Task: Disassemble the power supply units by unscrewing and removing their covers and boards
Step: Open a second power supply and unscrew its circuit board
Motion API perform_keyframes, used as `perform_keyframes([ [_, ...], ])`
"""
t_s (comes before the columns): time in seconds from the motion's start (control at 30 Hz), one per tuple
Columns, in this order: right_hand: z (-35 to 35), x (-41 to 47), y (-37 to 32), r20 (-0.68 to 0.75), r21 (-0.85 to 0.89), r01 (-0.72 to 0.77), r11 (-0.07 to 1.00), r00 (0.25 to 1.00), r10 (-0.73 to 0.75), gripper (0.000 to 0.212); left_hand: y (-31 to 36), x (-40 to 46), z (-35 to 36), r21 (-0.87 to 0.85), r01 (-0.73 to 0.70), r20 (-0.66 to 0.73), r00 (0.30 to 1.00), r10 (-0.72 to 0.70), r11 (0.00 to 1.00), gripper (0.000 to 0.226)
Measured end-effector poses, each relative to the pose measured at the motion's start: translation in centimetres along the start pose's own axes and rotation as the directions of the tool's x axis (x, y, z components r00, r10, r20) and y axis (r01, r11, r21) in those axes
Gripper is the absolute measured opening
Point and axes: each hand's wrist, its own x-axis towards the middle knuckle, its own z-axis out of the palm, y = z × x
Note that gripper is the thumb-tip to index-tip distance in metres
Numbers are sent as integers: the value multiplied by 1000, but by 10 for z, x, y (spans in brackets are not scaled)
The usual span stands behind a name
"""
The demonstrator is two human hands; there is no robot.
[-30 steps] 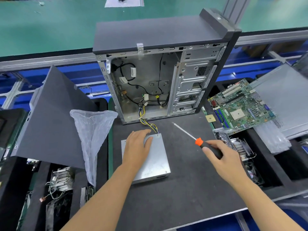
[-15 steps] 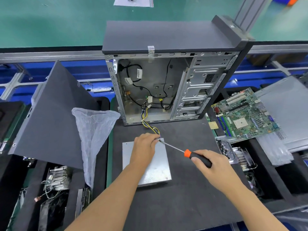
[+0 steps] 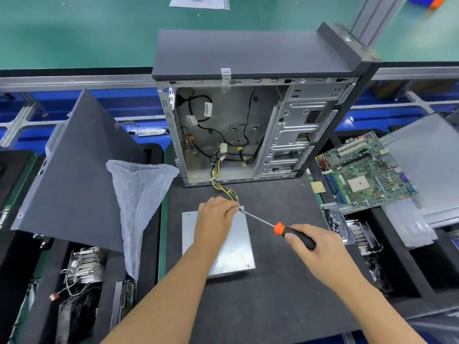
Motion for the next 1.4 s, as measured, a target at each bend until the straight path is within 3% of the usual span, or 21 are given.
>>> perform_keyframes([
  [0.23,-17,13,-20,35,-133,22,991,999,-17,14,-2,0,2,19,-17,-3,1000,17,1000,8],
  [0.37,-34,36,-48,-60,-126,36,991,997,-44,35,-3,0,3,38,-11,5,1000,11,999,8],
  [0.5,-48,63,-84,-104,-89,42,995,993,-51,22,-2,-1,2,58,-19,13,1000,18,998,9],
  [0.6,-48,82,-113,-80,-187,119,975,988,-136,30,-1,0,2,82,-15,28,1000,13,996,10],
  [0.67,-43,95,-133,-2,-377,180,908,981,-196,45,-1,0,2,93,-9,29,1000,6,996,10],
  [0.77,-34,110,-163,98,-647,277,711,954,-283,66,-2,-1,2,82,-11,18,1000,10,997,9],
  [0.87,-27,122,-189,187,-728,368,578,918,-349,70,-1,-1,2,117,-20,12,1000,18,993,10],
  [1.0,-22,141,-202,285,-727,374,576,927,-242,57,-1,-4,4,123,-5,15,1000,4,992,27],
  [1.2,-30,149,-202,296,-718,302,627,948,-117,52,7,-12,-5,-44,56,-69,996,-59,997,48],
  [1.33,-29,145,-199,263,-726,262,636,960,-95,55,2,-19,-12,275,-27,-69,996,48,961,65],
  [1.4,-28,143,-198,259,-728,253,637,962,-87,58,-4,-23,-21,459,29,18,999,-42,888,86],
])
